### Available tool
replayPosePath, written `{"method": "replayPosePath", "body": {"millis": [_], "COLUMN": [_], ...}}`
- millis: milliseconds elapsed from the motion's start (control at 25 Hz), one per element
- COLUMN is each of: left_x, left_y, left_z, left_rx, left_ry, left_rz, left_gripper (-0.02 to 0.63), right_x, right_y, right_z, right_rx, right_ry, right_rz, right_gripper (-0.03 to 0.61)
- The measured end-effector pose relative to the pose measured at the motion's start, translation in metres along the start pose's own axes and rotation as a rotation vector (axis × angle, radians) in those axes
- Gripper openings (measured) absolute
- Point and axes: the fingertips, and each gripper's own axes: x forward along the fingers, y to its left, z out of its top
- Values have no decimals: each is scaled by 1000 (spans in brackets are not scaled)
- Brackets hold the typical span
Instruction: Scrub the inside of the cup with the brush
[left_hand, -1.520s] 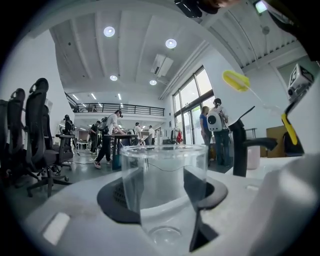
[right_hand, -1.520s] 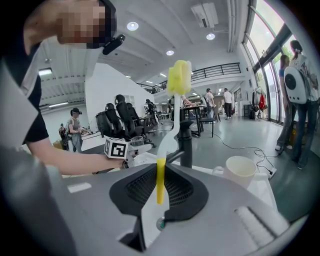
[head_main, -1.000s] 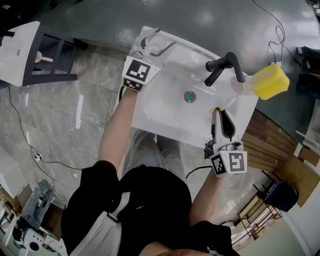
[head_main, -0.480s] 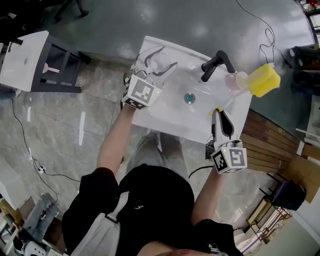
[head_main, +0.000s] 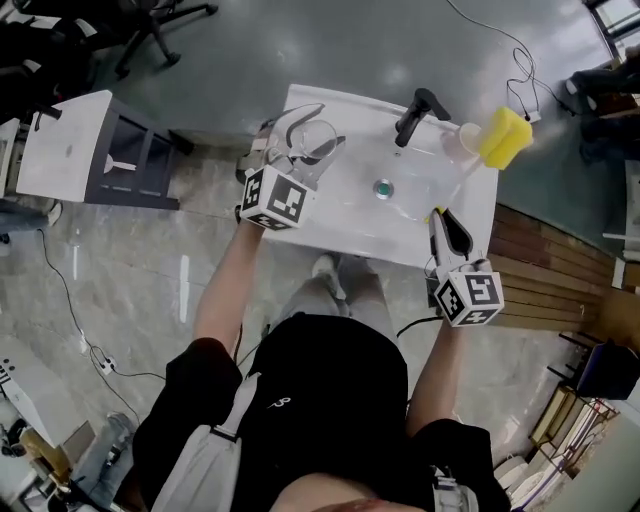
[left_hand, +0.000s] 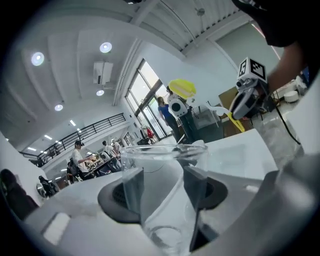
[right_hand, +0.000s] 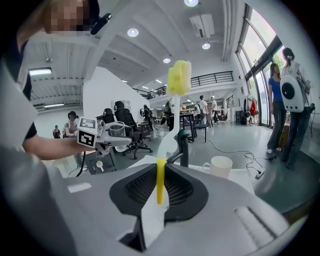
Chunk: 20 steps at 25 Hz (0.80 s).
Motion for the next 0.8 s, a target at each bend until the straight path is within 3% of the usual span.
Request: {"method": "replayPosePath", "body": {"millis": [400, 600, 800], "left_x": [-17, -15, -16], "left_y": [-17, -24, -27], "left_z": [1, 0, -4], "left_rx": [196, 268, 284], "left_ry": [98, 162, 215], "left_rz": [-44, -35, -35], "left_gripper": [267, 267, 267], "right_x": [-19, -24, -22], "right_y": [-4, -1, 10], "right_z": [-16, -32, -45], "right_rx": [-53, -192, -288], "right_ry": [91, 204, 281], "right_rz": [-1, 17, 65], "right_gripper": [49, 49, 48]}}
